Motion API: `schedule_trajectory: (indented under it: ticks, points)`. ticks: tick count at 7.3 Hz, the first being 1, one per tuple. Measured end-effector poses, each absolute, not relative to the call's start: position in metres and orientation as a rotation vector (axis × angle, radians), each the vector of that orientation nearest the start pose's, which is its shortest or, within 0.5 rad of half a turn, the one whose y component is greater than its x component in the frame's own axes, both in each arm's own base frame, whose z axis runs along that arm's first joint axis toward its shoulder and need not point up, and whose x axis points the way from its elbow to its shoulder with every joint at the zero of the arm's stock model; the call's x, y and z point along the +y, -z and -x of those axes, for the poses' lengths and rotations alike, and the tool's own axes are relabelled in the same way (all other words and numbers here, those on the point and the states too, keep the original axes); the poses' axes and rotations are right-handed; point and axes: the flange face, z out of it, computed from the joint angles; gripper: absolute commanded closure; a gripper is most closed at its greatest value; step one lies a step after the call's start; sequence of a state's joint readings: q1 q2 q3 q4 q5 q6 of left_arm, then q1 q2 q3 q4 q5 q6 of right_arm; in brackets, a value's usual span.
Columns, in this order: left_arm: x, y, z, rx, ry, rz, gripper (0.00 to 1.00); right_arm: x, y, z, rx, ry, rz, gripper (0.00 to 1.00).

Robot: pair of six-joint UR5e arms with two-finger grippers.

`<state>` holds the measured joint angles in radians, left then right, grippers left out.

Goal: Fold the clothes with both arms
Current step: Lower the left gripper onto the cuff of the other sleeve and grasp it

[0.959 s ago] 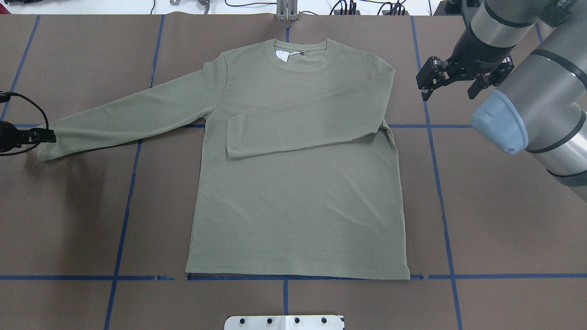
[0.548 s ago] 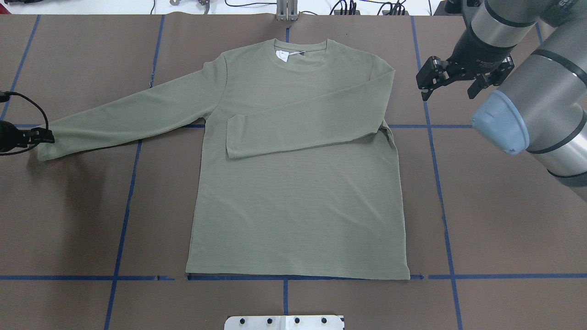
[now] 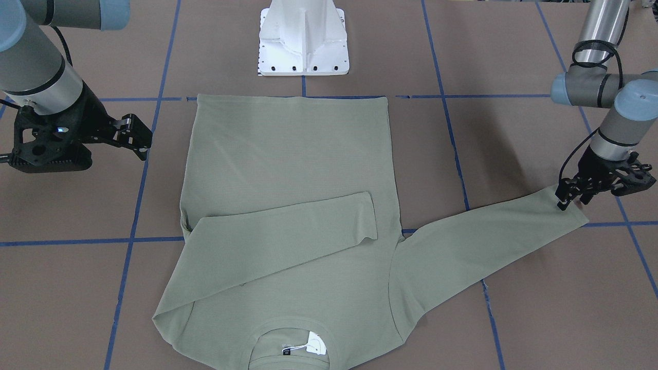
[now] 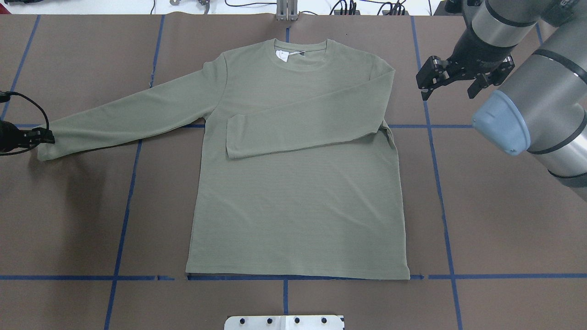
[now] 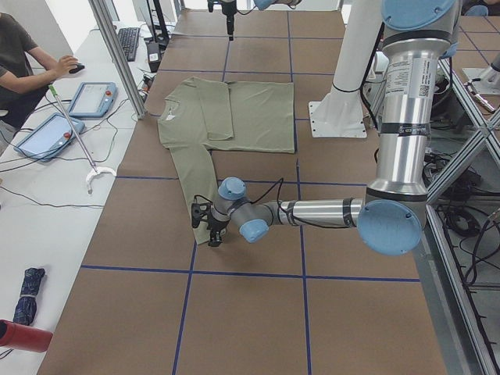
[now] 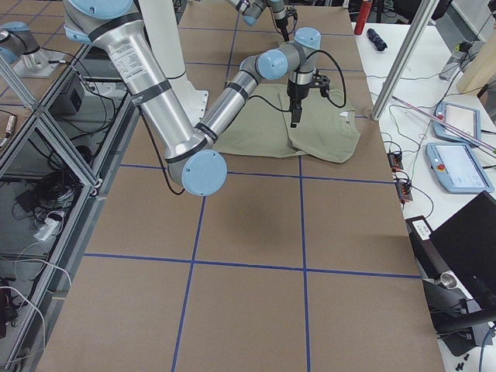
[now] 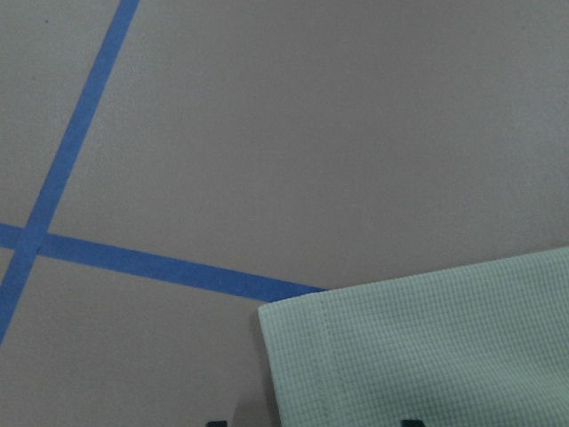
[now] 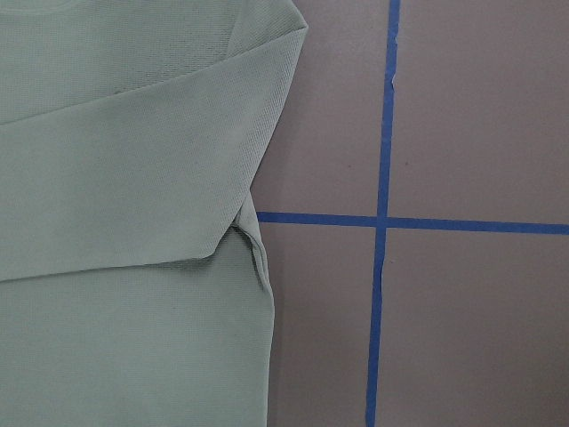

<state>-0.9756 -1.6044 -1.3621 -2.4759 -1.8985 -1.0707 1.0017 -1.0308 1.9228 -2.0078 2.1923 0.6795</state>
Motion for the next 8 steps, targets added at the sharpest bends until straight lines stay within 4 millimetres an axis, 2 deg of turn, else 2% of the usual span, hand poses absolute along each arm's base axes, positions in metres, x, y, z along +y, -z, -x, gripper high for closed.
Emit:
schedule_trajectory:
  ticks: [1,3,7,8]
  points:
    - [-0.501,-0.6594,-0.2195,0.75,0.33,-0.253,0.37,-0.5372,-0.2503,0.2542,-0.752,0.036,-0.001,0.0]
    - [-0.5002,-0.6587,-0.2208,0.753,0.338,-0.25,0.65,-0.5363,-0.2498,0.2536,-0.752,0.036,-0.001,0.0]
    - [-0.4993,-0.6541,-0.221,0.77,0.367,-0.245,1.0,-0.5354,-0.2491,0.2521,-0.753,0.035,-0.002,0.0]
    - [-0.4989,-0.6501,-0.2212,0.776,0.365,-0.248,1.0,-0.5356,-0.2494,0.2513,-0.752,0.034,-0.002,0.0]
